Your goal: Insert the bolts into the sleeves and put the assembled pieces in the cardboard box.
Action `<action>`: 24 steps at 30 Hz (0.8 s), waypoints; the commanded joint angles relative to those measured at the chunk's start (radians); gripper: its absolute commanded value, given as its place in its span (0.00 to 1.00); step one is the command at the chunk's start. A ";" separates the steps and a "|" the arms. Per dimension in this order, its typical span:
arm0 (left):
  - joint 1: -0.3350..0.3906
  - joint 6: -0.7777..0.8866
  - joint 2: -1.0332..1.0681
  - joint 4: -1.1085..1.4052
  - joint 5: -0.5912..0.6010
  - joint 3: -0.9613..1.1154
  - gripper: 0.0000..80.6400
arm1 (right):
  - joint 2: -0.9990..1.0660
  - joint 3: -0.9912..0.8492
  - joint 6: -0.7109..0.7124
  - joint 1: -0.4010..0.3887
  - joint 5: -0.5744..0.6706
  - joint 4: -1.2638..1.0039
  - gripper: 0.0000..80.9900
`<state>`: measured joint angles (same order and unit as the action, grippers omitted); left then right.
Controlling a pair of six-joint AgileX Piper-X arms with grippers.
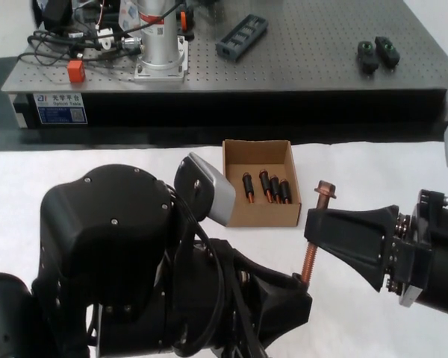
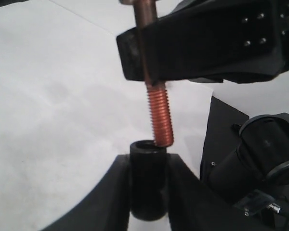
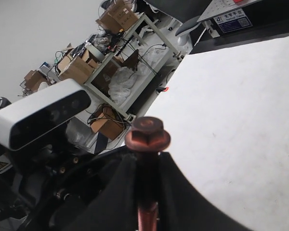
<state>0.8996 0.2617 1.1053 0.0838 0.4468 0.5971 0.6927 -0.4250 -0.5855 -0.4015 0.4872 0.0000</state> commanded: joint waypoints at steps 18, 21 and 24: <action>0.000 -0.030 -0.010 0.060 -0.077 0.005 0.01 | 0.030 -0.012 -0.006 0.003 0.023 0.000 0.04; 0.000 -0.030 -0.010 0.083 -0.067 0.005 0.01 | 0.030 -0.012 -0.006 0.003 0.017 0.000 0.04; 0.000 -0.030 -0.010 0.077 -0.041 0.005 0.01 | 0.030 -0.012 -0.006 0.003 0.030 -0.015 0.04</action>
<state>0.8996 0.2374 1.1053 0.1088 0.3886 0.5891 0.7176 -0.4275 -0.5866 -0.3990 0.5034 -0.0059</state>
